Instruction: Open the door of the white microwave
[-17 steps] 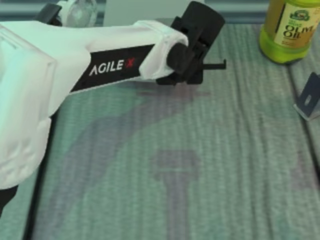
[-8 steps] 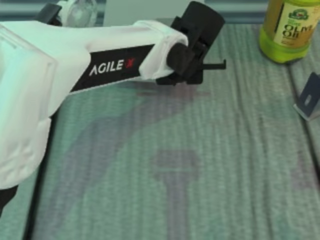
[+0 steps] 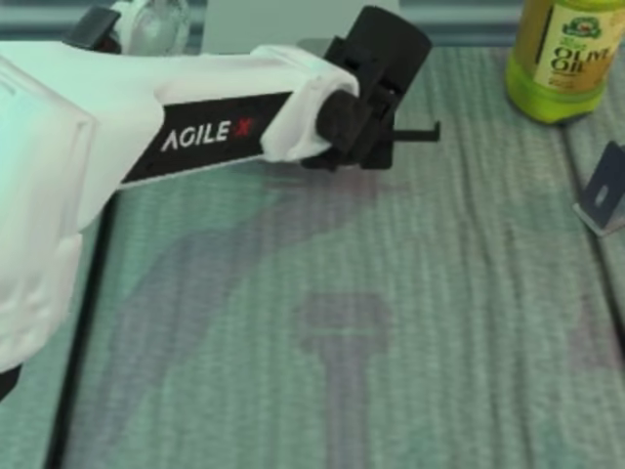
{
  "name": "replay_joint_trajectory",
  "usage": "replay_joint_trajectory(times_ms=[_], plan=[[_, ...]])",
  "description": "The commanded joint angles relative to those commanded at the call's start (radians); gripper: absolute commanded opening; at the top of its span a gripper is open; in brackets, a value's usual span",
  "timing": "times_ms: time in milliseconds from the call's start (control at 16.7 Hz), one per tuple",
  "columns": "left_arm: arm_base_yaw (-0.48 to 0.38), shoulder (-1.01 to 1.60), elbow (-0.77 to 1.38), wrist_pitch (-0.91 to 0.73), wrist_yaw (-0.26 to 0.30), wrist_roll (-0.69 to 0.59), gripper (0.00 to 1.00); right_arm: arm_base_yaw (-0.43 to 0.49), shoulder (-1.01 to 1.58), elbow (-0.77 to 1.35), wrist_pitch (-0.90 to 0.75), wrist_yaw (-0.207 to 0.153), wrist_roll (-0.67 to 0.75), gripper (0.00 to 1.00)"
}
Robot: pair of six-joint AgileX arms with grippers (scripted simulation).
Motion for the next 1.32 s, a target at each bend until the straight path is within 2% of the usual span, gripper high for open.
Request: replay_joint_trajectory(times_ms=[1320], plan=[[0.002,-0.003,-0.013,0.003,0.003,0.008,0.0,0.0,0.0,0.0,0.0,0.0,0.0,1.0]])
